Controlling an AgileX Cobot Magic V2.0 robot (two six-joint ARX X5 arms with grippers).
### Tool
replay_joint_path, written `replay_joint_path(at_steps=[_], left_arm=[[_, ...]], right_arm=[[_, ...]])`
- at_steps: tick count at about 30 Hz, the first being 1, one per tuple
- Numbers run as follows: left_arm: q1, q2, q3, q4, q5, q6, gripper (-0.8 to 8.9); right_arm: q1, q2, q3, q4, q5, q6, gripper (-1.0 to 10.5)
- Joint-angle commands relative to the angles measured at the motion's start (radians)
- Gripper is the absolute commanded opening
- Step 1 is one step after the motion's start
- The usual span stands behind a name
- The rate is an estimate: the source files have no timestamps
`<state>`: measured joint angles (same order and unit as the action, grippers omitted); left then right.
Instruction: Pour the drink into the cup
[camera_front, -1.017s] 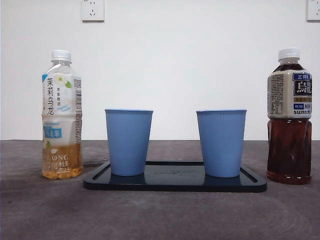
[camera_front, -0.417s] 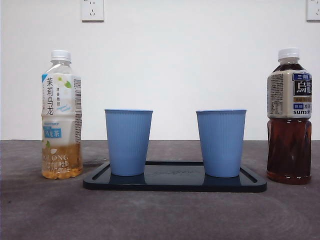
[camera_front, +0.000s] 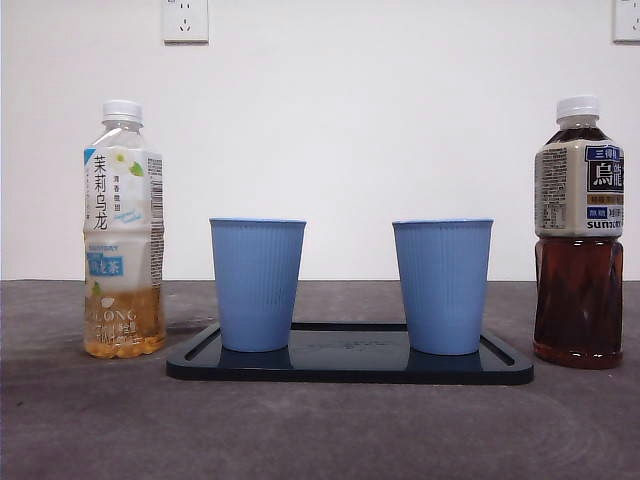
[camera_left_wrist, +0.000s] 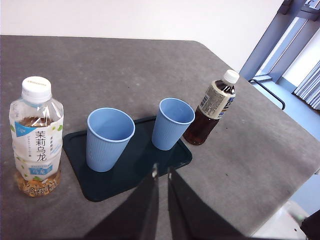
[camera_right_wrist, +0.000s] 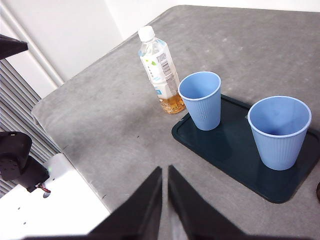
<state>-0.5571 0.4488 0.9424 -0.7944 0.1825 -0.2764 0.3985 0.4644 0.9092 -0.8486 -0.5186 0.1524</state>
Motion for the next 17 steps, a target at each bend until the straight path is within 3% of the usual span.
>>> replay_joint_path(at_steps=[1, 7, 10, 13, 17], left_arm=[[-0.006, 0.001, 0.017, 0.008, 0.002, 0.0, 0.27], [0.014, -0.003, -0.004, 0.035, 0.002, 0.0, 0.27], [0.119, -0.023, -0.123, 0.203, 0.003, 0.003, 0.27], [0.255, -0.091, -0.291, 0.332, 0.002, 0.095, 0.27], [0.421, -0.222, -0.525, 0.379, 0.001, 0.262, 0.28]], right_arm=[[0.006, 0.004, 0.013, 0.01, -0.001, -0.015, 0.1], [0.006, 0.004, 0.013, 0.01, -0.001, -0.015, 0.1], [0.006, 0.004, 0.013, 0.01, -0.001, -0.015, 0.1], [0.006, 0.003, 0.013, 0.01, -0.001, -0.015, 0.1], [0.006, 0.004, 0.013, 0.01, -0.001, -0.015, 0.1]])
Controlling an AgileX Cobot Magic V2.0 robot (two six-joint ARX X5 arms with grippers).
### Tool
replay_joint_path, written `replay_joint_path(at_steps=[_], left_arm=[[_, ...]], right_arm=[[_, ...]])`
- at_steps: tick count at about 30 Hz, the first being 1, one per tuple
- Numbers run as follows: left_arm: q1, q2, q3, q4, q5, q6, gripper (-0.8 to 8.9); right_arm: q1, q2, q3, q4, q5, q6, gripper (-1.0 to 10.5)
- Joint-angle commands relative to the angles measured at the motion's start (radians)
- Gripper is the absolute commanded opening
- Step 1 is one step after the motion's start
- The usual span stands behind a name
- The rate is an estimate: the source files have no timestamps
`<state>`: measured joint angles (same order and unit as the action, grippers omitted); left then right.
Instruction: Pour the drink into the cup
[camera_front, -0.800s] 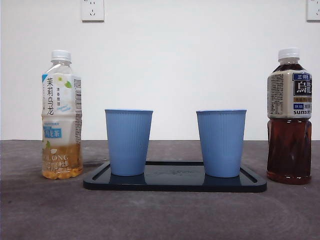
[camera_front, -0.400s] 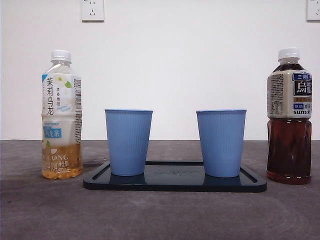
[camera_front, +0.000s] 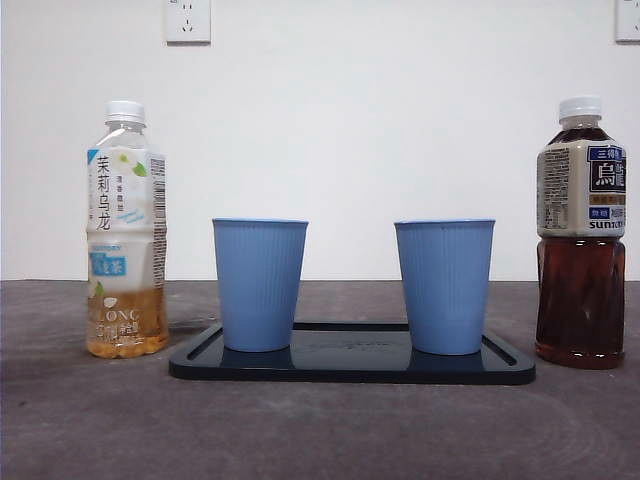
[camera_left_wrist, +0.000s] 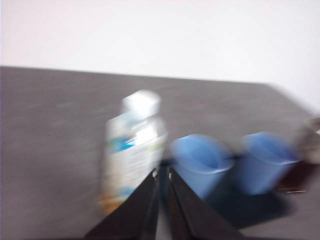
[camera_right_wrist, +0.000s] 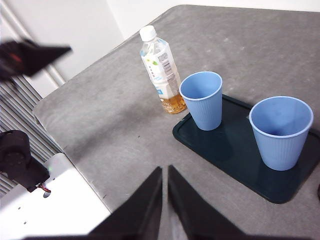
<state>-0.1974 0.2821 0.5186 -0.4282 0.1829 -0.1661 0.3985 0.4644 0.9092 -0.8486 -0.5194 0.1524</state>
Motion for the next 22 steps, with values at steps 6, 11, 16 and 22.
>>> replay_joint_path(at_steps=[6, 11, 16, 22], left_arm=[[0.16, -0.214, -0.365, 0.119, -0.046, 0.188, 0.27], [0.167, -0.279, -0.47, 0.219, -0.108, 0.161, 0.27], [0.164, -0.279, -0.507, 0.251, -0.167, 0.122, 0.27], [0.163, -0.279, -0.507, 0.249, -0.167, 0.122, 0.27]], right_arm=[[0.006, 0.004, 0.013, 0.01, 0.0, -0.015, 0.1], [0.006, 0.004, 0.013, 0.01, 0.0, -0.015, 0.1], [0.006, 0.003, 0.013, 0.01, 0.0, -0.015, 0.1], [0.006, 0.003, 0.013, 0.01, 0.0, -0.015, 0.1]])
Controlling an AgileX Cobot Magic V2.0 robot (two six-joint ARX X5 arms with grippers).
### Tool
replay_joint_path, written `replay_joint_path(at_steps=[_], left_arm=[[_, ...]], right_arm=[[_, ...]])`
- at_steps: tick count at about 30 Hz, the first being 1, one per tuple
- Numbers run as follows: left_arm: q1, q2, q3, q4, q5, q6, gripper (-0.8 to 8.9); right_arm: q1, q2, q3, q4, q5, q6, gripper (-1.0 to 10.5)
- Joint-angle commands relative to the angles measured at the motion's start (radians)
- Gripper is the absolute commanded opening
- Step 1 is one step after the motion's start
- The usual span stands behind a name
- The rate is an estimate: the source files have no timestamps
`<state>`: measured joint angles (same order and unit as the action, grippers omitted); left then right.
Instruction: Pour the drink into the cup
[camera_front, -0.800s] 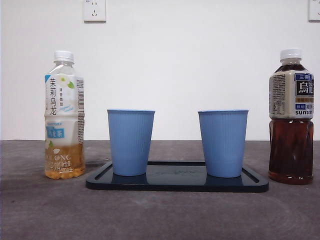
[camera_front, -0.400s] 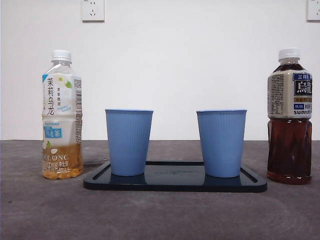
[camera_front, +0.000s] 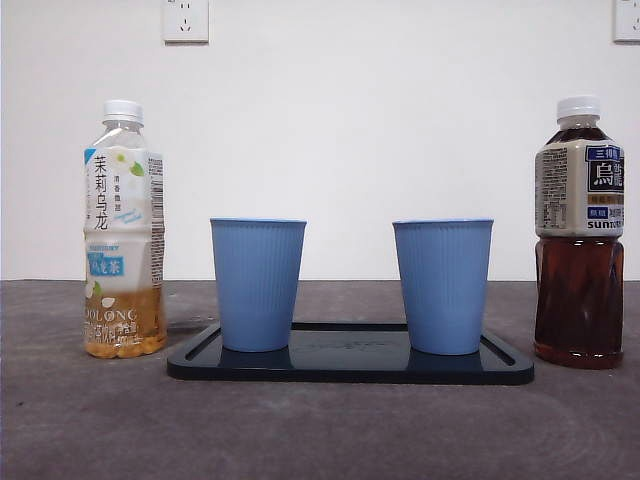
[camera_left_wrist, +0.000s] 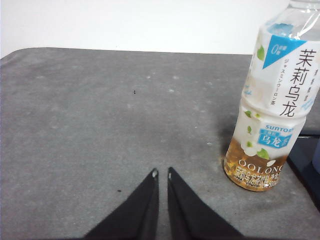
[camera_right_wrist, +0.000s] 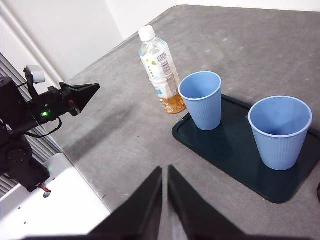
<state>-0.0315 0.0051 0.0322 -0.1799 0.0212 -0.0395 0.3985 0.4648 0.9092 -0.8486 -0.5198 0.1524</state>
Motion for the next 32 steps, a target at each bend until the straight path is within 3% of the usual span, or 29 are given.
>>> replay_joint_path(at_steps=[1, 13, 15, 18, 20, 25, 32], left_arm=[[-0.003, -0.002, -0.02, 0.001, -0.006, -0.005, 0.27], [-0.003, -0.002, -0.02, 0.001, -0.006, -0.005, 0.27], [-0.003, -0.002, -0.02, 0.001, -0.005, -0.005, 0.28], [-0.003, -0.002, -0.02, 0.001, -0.006, -0.005, 0.27], [-0.003, -0.002, -0.02, 0.0, -0.006, -0.005, 0.28], [-0.003, -0.002, -0.02, 0.0, -0.006, -0.005, 0.28], [-0.003, -0.002, -0.02, 0.0, -0.006, -0.005, 0.27]], right_arm=[[0.006, 0.003, 0.013, 0.01, 0.0, -0.015, 0.1], [0.006, -0.001, 0.006, 0.028, 0.001, -0.023, 0.1], [-0.031, -0.02, 0.003, 0.051, 0.042, -0.106, 0.1], [-0.143, -0.081, -0.05, 0.154, 0.004, -0.192, 0.1], [-0.227, -0.145, -0.124, 0.227, 0.0, -0.209, 0.1], [-0.396, -0.295, -0.415, 0.4, 0.193, -0.239, 0.1], [-0.475, -0.418, -0.716, 0.535, 0.311, -0.244, 0.1]])
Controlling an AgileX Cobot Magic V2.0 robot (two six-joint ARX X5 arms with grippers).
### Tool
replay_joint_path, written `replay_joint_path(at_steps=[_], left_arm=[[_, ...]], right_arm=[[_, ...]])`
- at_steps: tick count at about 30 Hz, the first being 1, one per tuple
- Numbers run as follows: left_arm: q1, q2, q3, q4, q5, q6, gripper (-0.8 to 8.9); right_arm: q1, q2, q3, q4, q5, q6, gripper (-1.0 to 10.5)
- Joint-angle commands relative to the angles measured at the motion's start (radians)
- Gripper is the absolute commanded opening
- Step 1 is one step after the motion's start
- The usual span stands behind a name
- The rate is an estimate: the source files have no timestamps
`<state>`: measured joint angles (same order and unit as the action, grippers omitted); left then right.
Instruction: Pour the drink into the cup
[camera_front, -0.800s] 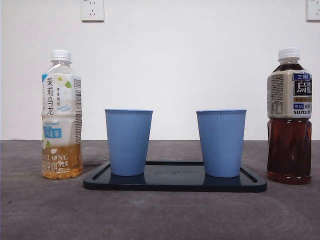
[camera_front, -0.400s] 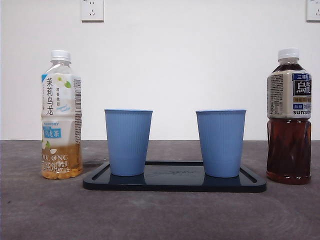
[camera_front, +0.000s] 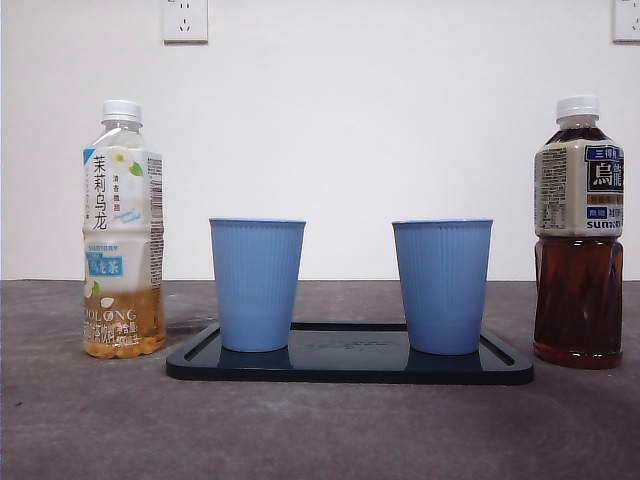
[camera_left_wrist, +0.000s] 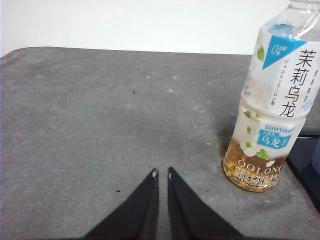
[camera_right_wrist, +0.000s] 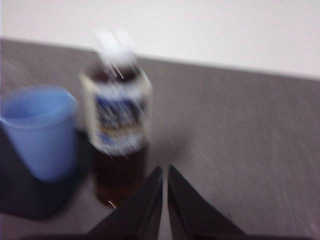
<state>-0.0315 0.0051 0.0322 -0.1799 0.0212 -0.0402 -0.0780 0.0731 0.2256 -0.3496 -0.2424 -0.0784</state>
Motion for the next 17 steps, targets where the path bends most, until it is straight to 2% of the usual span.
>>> replay_joint_path(at_steps=[1, 6, 17], left_arm=[[-0.002, -0.002, -0.02, 0.001, -0.005, -0.004, 0.28], [-0.002, -0.002, -0.02, 0.0, -0.005, -0.004, 0.28], [-0.002, -0.002, -0.02, 0.0, -0.005, -0.004, 0.27]], right_arm=[[0.008, -0.04, -0.056, 0.036, 0.057, -0.016, 0.1], [0.037, -0.069, -0.137, 0.064, 0.163, -0.02, 0.1], [0.051, -0.069, -0.214, 0.181, 0.193, -0.019, 0.1]])
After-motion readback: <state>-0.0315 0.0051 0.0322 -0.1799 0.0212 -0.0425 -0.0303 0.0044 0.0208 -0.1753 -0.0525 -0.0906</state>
